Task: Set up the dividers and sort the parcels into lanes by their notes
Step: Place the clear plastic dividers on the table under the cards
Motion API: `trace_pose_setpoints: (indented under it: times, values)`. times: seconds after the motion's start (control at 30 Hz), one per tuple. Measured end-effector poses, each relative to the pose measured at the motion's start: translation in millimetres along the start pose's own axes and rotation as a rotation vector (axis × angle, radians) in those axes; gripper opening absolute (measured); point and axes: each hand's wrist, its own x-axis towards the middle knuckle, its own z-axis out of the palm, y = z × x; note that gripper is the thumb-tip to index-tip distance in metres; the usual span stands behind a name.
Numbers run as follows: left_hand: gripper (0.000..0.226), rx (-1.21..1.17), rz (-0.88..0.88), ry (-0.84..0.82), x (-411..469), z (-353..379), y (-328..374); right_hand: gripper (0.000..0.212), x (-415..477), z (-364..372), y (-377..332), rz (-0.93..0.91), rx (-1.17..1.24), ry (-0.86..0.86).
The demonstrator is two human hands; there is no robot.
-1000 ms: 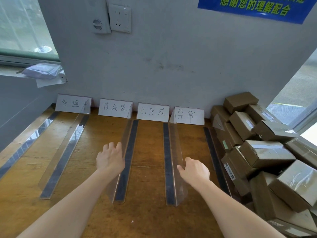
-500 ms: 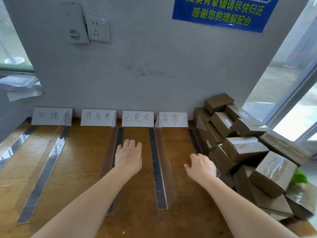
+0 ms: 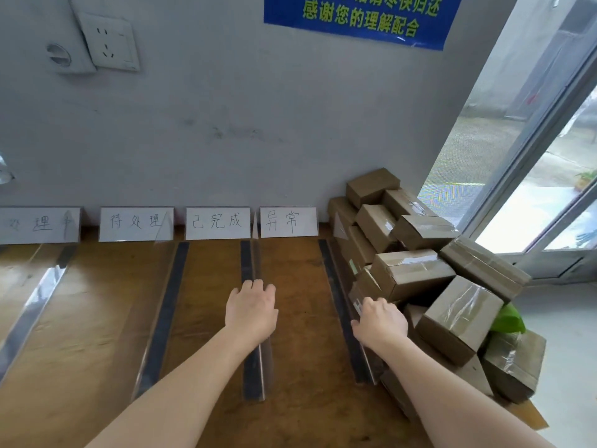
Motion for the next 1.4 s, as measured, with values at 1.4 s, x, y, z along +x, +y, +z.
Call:
trace_pose_setpoints:
  times: [1.4]
  values:
    - [0.013, -0.370, -0.333, -0.113, 1.2, 39.1, 19.6, 0.036, 32.2, 14.7, 32.5, -0.069, 0.066, -0.017]
